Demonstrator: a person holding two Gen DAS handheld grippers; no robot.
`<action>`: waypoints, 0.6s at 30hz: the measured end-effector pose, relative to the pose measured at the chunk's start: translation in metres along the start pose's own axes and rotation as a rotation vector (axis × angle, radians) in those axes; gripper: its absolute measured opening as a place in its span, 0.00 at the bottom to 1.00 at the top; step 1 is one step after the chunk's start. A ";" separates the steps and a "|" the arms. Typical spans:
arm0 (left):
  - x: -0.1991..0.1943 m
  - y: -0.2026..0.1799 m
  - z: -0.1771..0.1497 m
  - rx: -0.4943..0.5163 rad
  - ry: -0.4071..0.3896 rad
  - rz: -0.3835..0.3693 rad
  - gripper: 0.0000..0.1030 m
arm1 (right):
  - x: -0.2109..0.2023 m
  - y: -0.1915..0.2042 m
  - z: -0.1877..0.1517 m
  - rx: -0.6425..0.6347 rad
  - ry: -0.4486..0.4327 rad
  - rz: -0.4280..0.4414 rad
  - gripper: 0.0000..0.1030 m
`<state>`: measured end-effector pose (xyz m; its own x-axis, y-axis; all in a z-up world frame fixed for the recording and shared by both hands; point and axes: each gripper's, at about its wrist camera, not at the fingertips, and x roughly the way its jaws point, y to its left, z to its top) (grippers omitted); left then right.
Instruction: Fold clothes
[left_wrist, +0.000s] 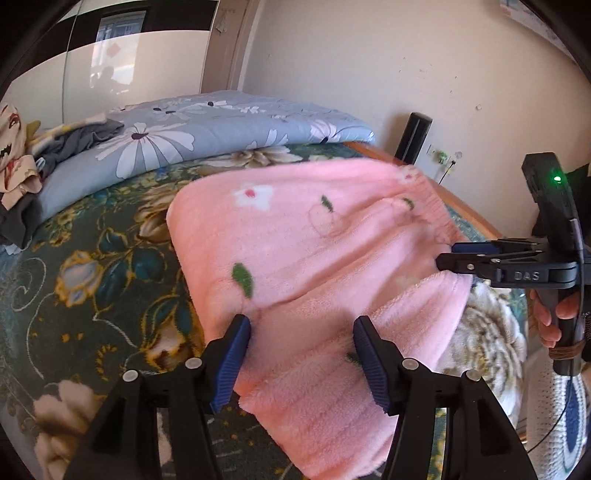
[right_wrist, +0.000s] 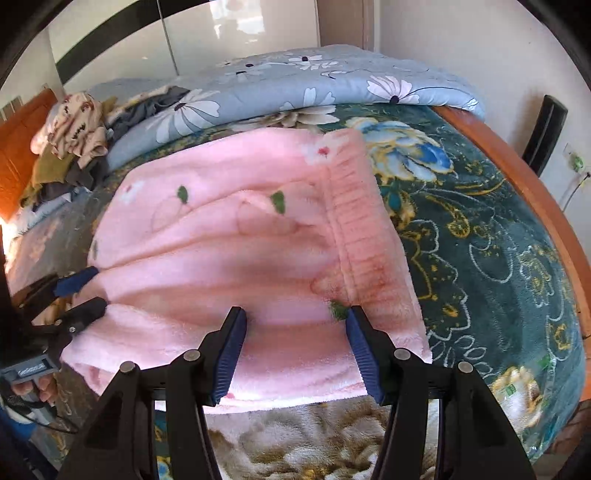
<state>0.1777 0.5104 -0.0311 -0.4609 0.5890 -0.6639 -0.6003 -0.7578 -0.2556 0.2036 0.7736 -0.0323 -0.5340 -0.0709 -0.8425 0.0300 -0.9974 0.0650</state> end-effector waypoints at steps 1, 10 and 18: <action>-0.006 0.000 -0.001 -0.001 -0.011 -0.010 0.61 | -0.004 0.003 0.001 0.008 -0.006 -0.014 0.56; -0.018 0.021 -0.027 -0.068 0.045 -0.046 0.83 | -0.022 0.016 -0.039 0.108 -0.025 -0.097 0.60; -0.028 0.018 -0.041 -0.035 0.017 -0.014 1.00 | -0.002 0.026 -0.080 0.161 -0.025 -0.158 0.68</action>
<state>0.2064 0.4688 -0.0462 -0.4414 0.5951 -0.6715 -0.5830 -0.7591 -0.2895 0.2726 0.7468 -0.0717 -0.5418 0.0879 -0.8359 -0.1901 -0.9816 0.0200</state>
